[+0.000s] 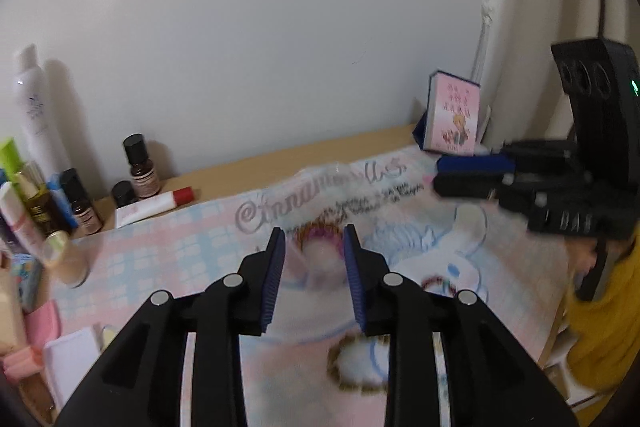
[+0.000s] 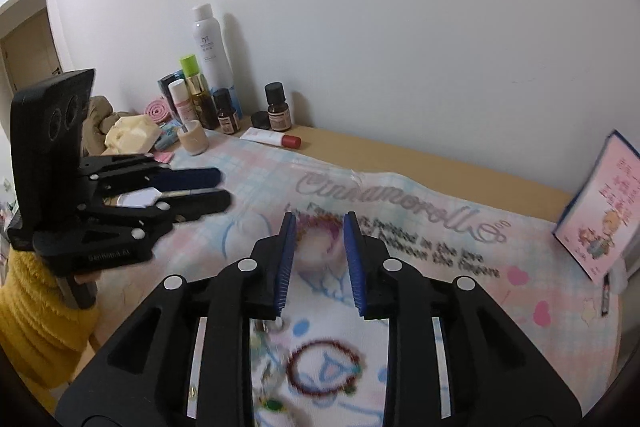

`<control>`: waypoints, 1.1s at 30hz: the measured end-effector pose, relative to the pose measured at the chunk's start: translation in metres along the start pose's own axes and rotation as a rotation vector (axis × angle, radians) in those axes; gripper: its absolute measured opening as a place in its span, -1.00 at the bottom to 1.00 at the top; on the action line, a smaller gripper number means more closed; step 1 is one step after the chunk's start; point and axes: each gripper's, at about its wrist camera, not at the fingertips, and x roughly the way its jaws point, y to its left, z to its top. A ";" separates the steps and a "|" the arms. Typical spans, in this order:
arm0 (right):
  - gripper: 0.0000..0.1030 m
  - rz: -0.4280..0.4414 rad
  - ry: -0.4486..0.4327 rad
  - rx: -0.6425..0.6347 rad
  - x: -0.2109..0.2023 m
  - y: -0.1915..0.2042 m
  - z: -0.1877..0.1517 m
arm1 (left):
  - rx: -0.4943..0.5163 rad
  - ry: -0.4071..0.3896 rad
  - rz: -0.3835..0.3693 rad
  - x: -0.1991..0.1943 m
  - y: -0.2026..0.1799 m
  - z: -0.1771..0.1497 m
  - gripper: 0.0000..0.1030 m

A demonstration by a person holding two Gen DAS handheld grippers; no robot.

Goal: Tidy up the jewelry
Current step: 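Grasp the dark wooden bead bracelet with the left gripper while the right grasps the dark red bracelet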

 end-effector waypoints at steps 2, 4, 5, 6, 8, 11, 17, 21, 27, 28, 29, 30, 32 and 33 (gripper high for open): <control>-0.53 -0.018 0.030 -0.004 -0.004 -0.004 -0.015 | 0.032 0.028 -0.001 -0.006 -0.006 -0.017 -0.31; -0.53 -0.041 0.075 -0.012 0.000 -0.007 -0.031 | 0.062 0.067 -0.002 -0.006 -0.013 -0.031 -0.29; -0.53 -0.049 0.092 -0.013 0.002 -0.008 -0.037 | 0.081 0.089 0.001 -0.005 -0.017 -0.039 -0.29; -0.53 -0.061 0.115 -0.014 0.006 -0.010 -0.045 | 0.094 0.104 0.015 -0.005 -0.021 -0.045 -0.29; -0.53 -0.080 0.155 -0.004 0.016 -0.013 -0.059 | 0.098 0.126 0.015 -0.001 -0.025 -0.053 -0.29; -0.53 -0.087 0.187 0.019 0.026 -0.019 -0.072 | 0.073 0.175 -0.005 0.010 -0.026 -0.060 -0.28; -0.53 -0.074 0.217 0.060 0.045 -0.024 -0.087 | 0.024 0.219 0.009 0.025 -0.020 -0.066 -0.28; -0.53 -0.084 0.218 0.047 0.051 -0.023 -0.088 | 0.017 0.251 0.044 0.032 -0.016 -0.069 -0.28; -0.58 -0.089 0.222 0.039 0.055 -0.022 -0.090 | 0.020 0.272 0.043 0.036 -0.020 -0.073 -0.28; -0.64 -0.083 0.222 0.042 0.055 -0.022 -0.090 | 0.025 0.277 0.043 0.037 -0.022 -0.074 -0.28; -0.73 -0.076 0.221 0.042 0.055 -0.020 -0.091 | 0.038 0.275 0.053 0.038 -0.024 -0.075 -0.28; -0.77 -0.078 0.218 0.036 0.055 -0.018 -0.092 | 0.051 0.275 0.066 0.039 -0.027 -0.075 -0.28; -0.85 -0.096 0.212 0.010 0.054 -0.012 -0.094 | 0.059 0.272 0.075 0.040 -0.028 -0.075 -0.28; -0.85 -0.109 0.210 0.000 0.054 -0.009 -0.094 | 0.054 0.270 0.078 0.040 -0.028 -0.075 -0.29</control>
